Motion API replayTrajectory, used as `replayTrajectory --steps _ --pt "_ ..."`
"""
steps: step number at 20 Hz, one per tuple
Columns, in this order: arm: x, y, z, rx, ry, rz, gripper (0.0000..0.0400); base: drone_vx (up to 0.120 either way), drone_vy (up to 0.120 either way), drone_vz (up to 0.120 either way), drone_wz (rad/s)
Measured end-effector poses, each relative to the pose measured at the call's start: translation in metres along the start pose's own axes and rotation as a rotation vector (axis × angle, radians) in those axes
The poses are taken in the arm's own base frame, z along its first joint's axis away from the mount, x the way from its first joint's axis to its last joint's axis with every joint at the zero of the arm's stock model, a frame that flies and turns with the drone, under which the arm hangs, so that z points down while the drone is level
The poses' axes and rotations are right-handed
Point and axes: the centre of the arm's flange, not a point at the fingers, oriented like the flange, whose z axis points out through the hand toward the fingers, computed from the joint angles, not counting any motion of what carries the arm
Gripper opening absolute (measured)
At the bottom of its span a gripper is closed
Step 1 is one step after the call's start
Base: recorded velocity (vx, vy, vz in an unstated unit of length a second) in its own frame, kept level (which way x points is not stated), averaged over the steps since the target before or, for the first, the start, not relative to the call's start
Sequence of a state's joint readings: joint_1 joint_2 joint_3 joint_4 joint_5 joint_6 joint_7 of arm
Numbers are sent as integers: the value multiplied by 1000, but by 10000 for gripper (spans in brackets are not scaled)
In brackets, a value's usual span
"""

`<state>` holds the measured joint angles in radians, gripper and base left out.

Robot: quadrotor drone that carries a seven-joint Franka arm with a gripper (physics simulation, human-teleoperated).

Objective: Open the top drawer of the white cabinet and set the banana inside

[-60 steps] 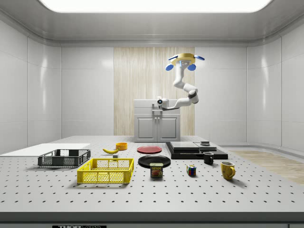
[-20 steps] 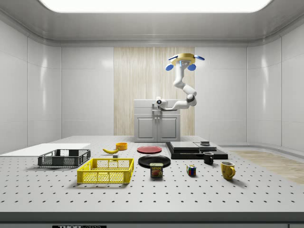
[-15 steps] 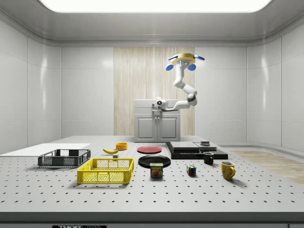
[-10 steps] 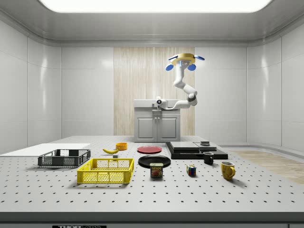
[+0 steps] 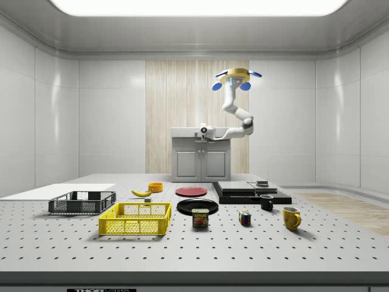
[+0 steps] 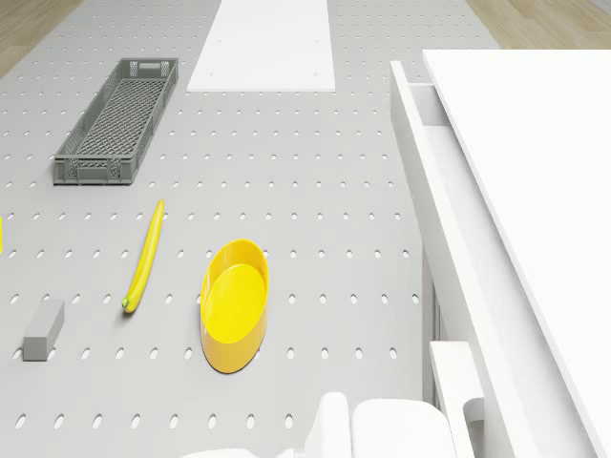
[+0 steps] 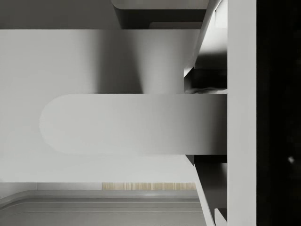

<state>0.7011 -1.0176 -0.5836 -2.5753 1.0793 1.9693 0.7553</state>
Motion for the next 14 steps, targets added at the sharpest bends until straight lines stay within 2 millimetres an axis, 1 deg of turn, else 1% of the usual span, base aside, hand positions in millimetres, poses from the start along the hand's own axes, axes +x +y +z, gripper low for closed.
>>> replayTrajectory --steps 1,3,5,7,9,12,14 --pt "-4 -1 -7 -7 7 15 238 0 0 0 0" --pt "-1 0 -17 -3 4 -1 207 0 0 0 0" --pt "2 2 -27 1 0 -9 185 0 0 0 0" --pt "13 6 -36 7 -5 -46 158 0 0 0 0" --pt "12 6 -47 11 -9 -41 137 0 0 0 0" --pt "11 6 -64 15 -12 -36 121 0 0 0 0" --pt "10 6 -76 14 -12 -30 126 0 0 0 0"
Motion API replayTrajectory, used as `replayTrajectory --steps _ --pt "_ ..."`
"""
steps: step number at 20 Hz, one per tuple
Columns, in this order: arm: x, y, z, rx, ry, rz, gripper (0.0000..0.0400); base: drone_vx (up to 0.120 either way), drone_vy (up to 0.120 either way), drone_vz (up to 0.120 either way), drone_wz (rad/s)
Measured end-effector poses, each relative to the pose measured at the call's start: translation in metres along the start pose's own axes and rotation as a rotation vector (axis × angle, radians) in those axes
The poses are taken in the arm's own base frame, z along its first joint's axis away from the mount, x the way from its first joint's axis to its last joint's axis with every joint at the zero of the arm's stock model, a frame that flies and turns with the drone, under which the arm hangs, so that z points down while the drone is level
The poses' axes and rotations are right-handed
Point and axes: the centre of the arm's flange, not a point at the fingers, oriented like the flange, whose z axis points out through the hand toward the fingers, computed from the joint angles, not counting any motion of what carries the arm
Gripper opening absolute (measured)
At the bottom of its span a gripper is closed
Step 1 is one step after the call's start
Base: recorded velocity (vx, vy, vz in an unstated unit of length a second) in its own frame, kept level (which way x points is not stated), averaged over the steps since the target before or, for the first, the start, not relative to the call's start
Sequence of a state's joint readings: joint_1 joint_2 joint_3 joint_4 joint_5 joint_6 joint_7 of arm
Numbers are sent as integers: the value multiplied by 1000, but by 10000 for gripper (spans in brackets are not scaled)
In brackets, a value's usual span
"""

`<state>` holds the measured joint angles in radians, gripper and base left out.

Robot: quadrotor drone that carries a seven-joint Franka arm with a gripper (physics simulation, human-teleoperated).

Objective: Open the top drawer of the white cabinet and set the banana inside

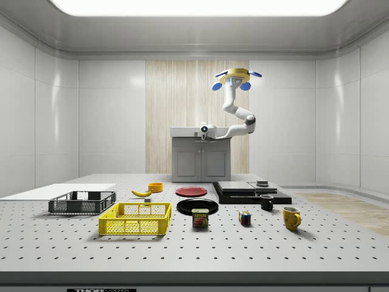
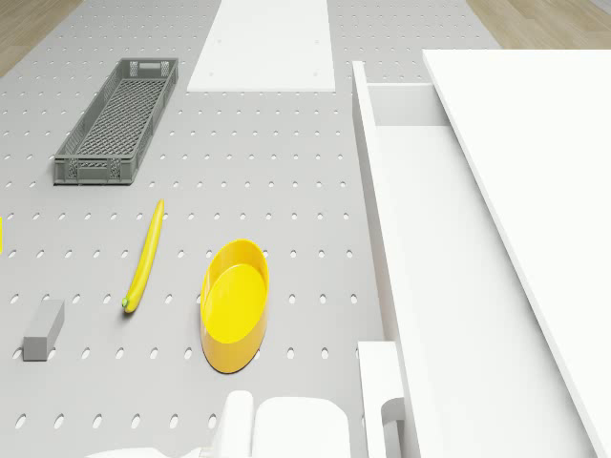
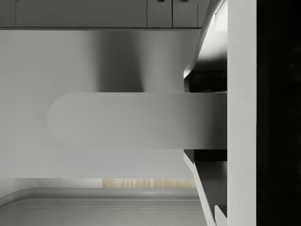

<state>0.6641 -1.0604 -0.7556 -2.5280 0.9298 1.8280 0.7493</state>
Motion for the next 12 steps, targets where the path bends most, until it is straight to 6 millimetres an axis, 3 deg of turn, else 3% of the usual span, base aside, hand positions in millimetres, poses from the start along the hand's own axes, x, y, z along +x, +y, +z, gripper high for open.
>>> replayTrajectory --steps 1,4,6,12 --pt "0 0 -6 0 0 1 128 0 0 0 0" --pt "-1 0 -22 2 -2 3 260 0 53 0 0" --pt "-1 -1 -30 3 -3 2 315 0 120 0 0" --pt "-1 -1 -42 4 -4 2 381 0 120 0 0"
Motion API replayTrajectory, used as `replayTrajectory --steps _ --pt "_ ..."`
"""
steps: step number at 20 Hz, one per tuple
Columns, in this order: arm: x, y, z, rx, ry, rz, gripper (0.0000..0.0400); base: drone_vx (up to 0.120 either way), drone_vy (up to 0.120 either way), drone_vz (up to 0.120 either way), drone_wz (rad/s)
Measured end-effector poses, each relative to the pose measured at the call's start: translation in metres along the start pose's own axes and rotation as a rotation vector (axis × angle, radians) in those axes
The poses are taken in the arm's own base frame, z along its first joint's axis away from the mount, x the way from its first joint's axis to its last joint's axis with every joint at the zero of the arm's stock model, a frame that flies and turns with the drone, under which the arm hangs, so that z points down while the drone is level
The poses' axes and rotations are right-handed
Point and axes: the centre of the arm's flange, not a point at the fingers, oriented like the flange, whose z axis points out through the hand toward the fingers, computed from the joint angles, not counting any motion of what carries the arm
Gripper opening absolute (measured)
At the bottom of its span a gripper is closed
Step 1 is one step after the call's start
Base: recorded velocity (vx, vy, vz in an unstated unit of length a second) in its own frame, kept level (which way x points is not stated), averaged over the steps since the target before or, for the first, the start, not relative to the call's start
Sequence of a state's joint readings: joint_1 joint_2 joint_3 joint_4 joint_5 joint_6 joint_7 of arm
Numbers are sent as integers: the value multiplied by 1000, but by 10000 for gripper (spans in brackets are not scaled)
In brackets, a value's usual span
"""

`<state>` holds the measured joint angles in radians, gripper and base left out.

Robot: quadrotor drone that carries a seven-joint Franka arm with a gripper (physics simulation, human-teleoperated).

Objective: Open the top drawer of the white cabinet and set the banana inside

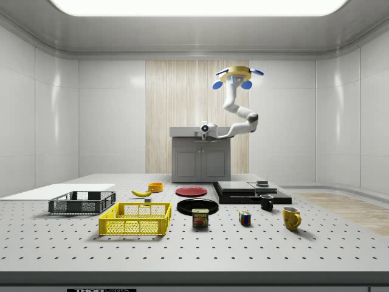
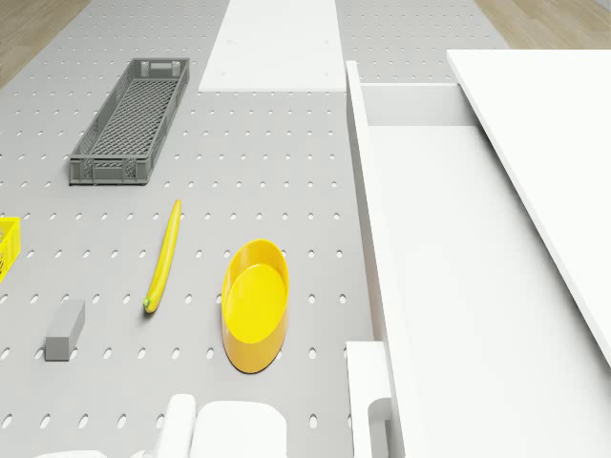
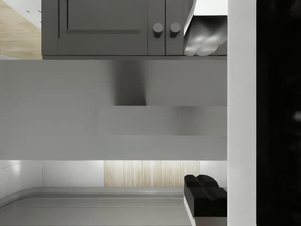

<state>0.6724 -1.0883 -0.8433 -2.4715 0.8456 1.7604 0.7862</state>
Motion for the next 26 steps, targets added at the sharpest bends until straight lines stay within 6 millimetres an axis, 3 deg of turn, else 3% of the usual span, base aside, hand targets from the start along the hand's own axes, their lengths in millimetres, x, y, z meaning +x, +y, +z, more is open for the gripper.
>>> replayTrajectory --steps 7,24,26 --pt "0 0 -4 1 0 0 397 0 109 0 0" --pt "0 0 -5 1 0 0 400 0 0 0 0" --pt "0 0 -5 1 0 0 284 0 0 0 0"
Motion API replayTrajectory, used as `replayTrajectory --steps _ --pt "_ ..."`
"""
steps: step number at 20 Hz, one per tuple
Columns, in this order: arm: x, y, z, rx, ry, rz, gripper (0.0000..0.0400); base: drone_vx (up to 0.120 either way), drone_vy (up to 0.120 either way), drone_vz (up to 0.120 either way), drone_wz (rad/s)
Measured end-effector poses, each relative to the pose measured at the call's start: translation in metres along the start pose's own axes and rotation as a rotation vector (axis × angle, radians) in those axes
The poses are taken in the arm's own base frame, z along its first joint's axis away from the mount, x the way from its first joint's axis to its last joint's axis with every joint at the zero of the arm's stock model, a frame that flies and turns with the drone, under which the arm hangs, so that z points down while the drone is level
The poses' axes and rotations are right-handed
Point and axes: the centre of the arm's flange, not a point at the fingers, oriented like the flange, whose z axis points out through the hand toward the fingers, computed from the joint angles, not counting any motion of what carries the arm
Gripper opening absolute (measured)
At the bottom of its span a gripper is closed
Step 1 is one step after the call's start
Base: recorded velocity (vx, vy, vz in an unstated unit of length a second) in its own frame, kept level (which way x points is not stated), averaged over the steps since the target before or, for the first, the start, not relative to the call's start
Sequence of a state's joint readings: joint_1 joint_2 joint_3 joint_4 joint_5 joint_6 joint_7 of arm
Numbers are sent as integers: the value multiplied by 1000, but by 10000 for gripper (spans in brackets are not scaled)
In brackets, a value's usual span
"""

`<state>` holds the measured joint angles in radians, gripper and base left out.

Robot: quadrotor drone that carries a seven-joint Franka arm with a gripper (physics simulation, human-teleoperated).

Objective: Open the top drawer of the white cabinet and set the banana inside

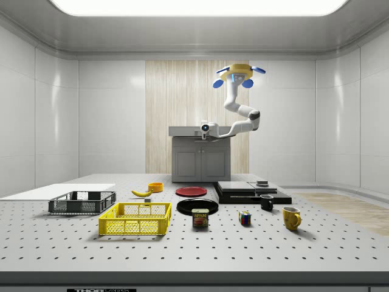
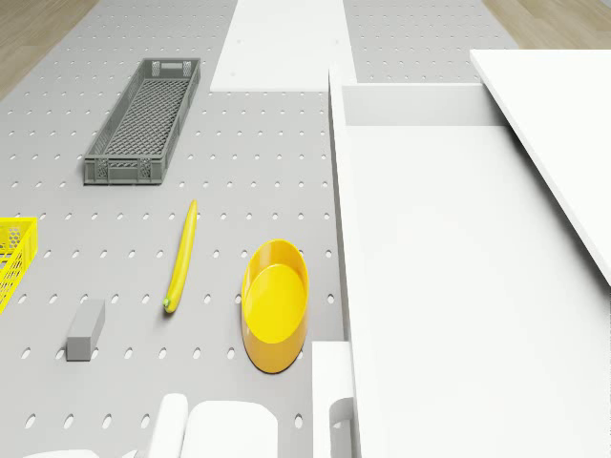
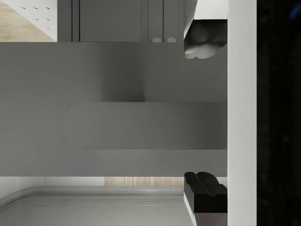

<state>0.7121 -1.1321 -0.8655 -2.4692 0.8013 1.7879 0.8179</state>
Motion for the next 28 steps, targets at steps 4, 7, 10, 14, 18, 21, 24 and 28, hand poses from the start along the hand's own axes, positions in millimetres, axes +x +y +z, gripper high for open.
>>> replayTrajectory --steps 4,7,10,14,18,21,24,28 --pt "0 0 0 0 0 0 171 0 0 0 0" --pt "0 0 -7 -1 1 1 147 0 0 0 0" --pt "0 0 -18 -4 4 2 143 0 0 0 0" --pt "0 1 -37 -12 12 -28 183 0 0 0 0" --pt "0 1 -56 -6 7 -14 137 0 0 0 0" --pt "0 1 -69 -4 4 -8 275 0 93 0 0" --pt "0 0 -77 -2 3 -4 341 0 120 0 0" --pt "0 0 -82 -1 2 -2 378 0 120 0 0"
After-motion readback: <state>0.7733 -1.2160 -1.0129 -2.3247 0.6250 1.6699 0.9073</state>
